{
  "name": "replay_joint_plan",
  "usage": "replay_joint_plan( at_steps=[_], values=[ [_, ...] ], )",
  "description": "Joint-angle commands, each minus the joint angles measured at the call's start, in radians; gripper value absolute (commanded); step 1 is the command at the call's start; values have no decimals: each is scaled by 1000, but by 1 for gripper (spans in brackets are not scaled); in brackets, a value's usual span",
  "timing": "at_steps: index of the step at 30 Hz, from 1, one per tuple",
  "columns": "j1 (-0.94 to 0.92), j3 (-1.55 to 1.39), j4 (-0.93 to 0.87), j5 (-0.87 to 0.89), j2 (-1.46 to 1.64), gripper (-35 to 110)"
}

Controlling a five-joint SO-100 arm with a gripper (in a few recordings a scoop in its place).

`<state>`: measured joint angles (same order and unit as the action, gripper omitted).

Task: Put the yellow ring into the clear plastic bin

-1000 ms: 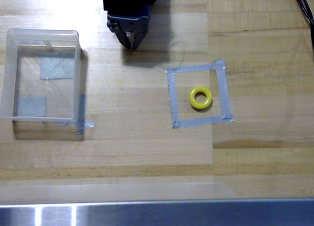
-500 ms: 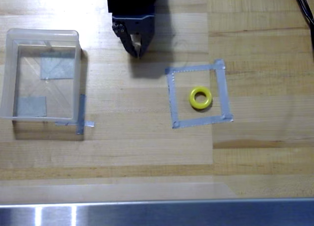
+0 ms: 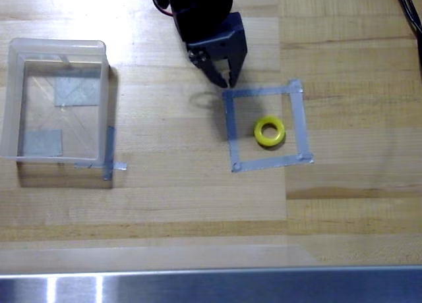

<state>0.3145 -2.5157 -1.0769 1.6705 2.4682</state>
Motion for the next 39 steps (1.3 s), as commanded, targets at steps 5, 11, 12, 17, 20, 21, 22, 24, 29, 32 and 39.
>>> replay_joint_plan(
  at_steps=[5, 11, 12, 17, 20, 21, 22, 24, 29, 32, 39],
  values=[
    [109, 572, -3, 31, -591, 2],
    [144, 712, -3, 86, -718, 2],
    [146, 712, -3, 97, -727, 3],
    [166, 686, 8, 123, -756, 13],
    [175, 661, 11, 123, -772, 20],
    [175, 652, 11, 123, -778, 22],
    [175, 641, 12, 123, -784, 23],
    [175, 621, 12, 123, -792, 25],
    [163, 603, 14, 123, -836, 25],
    [155, 609, 14, 123, -868, 25],
    [138, 601, 49, 123, -914, 26]
  ],
)
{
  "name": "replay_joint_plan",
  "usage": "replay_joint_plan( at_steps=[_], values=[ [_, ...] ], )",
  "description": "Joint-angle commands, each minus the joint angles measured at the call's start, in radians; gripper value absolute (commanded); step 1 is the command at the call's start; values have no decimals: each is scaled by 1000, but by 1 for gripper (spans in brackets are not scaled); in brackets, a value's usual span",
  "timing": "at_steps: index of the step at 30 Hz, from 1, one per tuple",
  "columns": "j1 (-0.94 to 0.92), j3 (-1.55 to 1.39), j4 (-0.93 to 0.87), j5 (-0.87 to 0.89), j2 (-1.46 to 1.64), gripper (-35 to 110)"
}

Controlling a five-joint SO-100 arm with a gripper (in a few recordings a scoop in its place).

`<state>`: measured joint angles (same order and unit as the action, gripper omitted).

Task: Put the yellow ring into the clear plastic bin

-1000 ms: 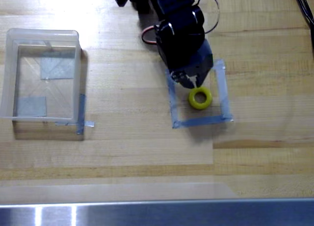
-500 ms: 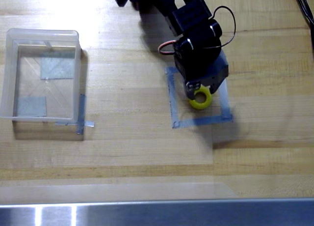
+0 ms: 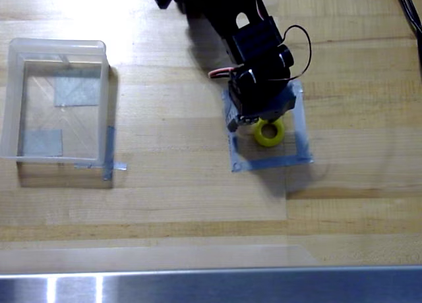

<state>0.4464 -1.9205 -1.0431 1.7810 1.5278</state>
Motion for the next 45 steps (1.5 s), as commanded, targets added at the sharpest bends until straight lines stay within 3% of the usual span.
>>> replay_joint_plan(
  at_steps=[1, 35, 45],
  values=[
    [6, 5, 31, 12, 23, 26],
    [5, 11, 69, 52, -74, 25],
    [8, -67, 195, 51, -57, 6]
  ],
)
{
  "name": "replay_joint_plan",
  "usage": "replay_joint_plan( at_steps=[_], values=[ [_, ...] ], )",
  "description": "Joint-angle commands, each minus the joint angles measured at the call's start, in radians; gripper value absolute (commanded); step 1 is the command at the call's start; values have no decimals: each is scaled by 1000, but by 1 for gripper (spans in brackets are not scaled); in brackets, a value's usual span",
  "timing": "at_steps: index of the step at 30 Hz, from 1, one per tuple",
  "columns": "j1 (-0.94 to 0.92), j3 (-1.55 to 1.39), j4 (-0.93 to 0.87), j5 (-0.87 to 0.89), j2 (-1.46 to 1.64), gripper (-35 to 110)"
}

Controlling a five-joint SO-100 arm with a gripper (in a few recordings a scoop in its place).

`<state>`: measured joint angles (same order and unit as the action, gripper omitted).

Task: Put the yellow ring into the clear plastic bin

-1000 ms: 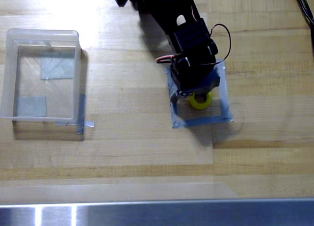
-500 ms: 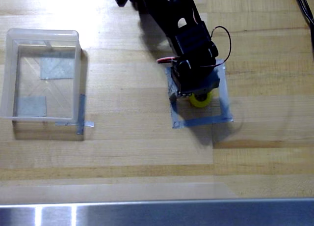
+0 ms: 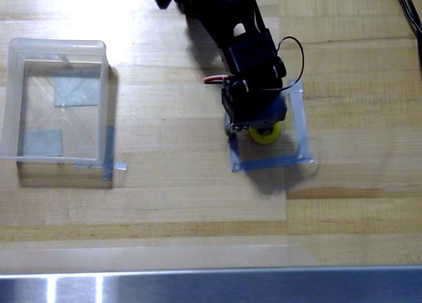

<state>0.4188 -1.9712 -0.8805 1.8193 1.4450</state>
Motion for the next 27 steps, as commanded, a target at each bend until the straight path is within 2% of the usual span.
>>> replay_joint_plan(
  at_steps=[1, 13, 19, 27],
  values=[
    [37, -17, 32, 12, 26, 4],
    [34, -17, 31, 11, 28, 1],
    [32, -31, 25, 11, 135, 1],
    [-11, -29, -112, 9, 357, 0]
  ],
)
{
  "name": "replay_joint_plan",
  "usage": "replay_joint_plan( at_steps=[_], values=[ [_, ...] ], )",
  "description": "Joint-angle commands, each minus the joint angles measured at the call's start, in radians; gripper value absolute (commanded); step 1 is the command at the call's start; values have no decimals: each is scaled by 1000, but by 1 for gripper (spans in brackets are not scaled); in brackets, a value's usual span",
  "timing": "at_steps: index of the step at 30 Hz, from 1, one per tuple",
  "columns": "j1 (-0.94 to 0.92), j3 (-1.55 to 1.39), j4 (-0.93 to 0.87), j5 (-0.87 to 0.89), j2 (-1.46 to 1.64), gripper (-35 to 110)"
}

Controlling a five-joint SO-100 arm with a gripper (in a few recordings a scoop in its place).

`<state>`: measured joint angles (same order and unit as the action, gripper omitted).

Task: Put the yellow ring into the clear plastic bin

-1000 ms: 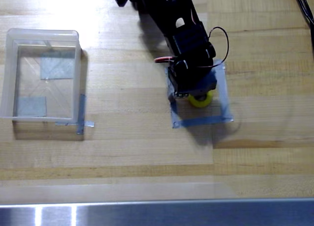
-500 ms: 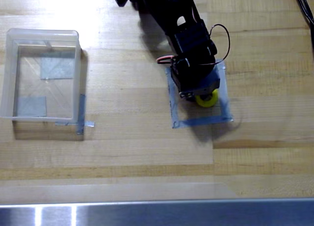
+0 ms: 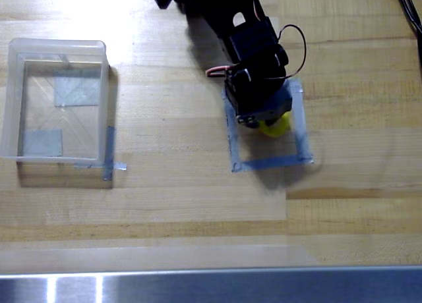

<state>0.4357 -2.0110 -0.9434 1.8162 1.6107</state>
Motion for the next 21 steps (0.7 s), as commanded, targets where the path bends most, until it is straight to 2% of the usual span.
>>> replay_joint_plan(
  at_steps=[1, 5, 10, 21],
  values=[
    [-54, 11, -67, 11, 219, 0],
    [-189, 11, -132, -29, 347, 0],
    [-454, 11, -202, -161, 468, 0],
    [-1037, 11, -213, -377, 538, 0]
  ],
)
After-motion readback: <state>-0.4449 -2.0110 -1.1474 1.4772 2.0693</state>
